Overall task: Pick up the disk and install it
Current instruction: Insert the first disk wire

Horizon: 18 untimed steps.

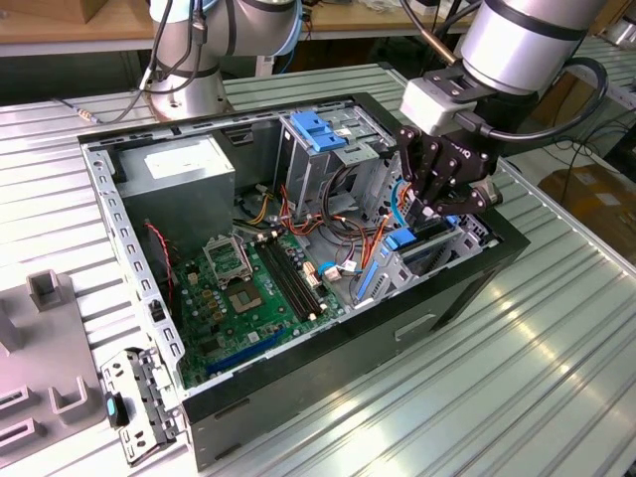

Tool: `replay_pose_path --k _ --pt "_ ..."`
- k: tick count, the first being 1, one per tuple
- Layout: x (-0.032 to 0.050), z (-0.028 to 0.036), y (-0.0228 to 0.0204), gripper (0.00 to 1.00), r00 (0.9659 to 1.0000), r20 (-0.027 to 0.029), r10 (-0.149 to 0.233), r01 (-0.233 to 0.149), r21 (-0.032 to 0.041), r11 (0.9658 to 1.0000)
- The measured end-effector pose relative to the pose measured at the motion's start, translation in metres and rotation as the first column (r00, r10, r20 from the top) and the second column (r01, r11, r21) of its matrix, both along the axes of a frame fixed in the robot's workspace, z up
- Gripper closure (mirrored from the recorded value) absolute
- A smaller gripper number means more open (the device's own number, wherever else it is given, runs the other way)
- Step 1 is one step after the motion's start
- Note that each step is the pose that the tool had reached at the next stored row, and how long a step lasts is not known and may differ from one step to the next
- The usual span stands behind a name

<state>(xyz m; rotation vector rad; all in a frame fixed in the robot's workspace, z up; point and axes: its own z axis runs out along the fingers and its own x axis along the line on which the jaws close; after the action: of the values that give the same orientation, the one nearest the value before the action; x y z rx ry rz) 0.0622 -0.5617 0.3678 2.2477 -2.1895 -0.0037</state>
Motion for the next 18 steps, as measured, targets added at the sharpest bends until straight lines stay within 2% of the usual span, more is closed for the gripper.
replay_pose_path --k 14,15,16,17,18 --pt "0.0003 0.0000 0.0000 0.89 1.0000 0.0000 0.001 -0.001 0.0000 1.0000" --pt "0.0031 0.0000 0.0000 0.89 1.0000 0.0000 0.001 -0.001 -0.0001 1.0000" --pt "0.0224 -0.0006 0.0000 0.89 0.9991 -0.0009 0.041 -0.041 0.0000 0.9991" --pt "0.0243 0.0061 0.0003 0.89 0.9934 -0.0059 0.115 -0.115 0.0030 0.9934" --pt "0.0252 0.0063 0.0010 0.89 0.9934 -0.0063 0.115 -0.115 -0.0003 0.9934"
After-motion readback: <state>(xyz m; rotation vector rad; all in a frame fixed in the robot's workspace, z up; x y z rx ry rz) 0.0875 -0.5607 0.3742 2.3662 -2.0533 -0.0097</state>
